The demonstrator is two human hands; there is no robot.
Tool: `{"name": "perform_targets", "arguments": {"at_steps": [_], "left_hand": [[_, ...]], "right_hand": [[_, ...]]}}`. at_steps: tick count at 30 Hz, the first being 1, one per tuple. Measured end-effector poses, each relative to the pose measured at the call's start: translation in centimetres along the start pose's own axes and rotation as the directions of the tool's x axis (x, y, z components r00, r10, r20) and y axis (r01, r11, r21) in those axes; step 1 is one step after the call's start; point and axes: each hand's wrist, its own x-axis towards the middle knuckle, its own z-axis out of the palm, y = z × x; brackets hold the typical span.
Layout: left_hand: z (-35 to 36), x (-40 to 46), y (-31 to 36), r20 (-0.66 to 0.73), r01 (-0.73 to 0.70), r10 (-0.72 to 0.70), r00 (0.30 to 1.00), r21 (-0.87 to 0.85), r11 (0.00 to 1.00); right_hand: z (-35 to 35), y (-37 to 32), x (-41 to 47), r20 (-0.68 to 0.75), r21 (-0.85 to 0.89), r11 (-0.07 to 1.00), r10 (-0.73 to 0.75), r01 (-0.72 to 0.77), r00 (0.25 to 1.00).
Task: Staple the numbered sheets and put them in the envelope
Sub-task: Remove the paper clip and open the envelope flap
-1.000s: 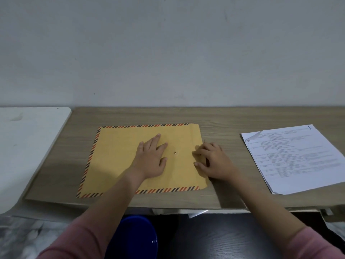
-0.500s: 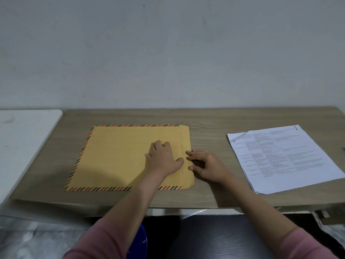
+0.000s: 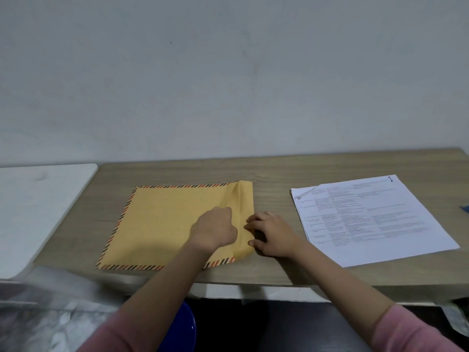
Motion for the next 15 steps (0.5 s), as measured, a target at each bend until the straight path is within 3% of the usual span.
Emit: {"name": "perform_targets", "arguments": {"at_steps": [7,15], "left_hand": [[0.9,-1.5,0.6,0.003,0.03,-0.03,1.0,-0.355,0.934],[2.9,-2.9,2.3,-0.019,0.025,-0.035,0.999,-0.387,0.922]], "right_hand": [[-0.9,1.1,-1.4,0.003,0.053,0.998,0.031,-0.031,1.0],[-2.0,1.4,-3.3,-0.057,0.187,0.982,0.032,-0.021,0.998]]}}
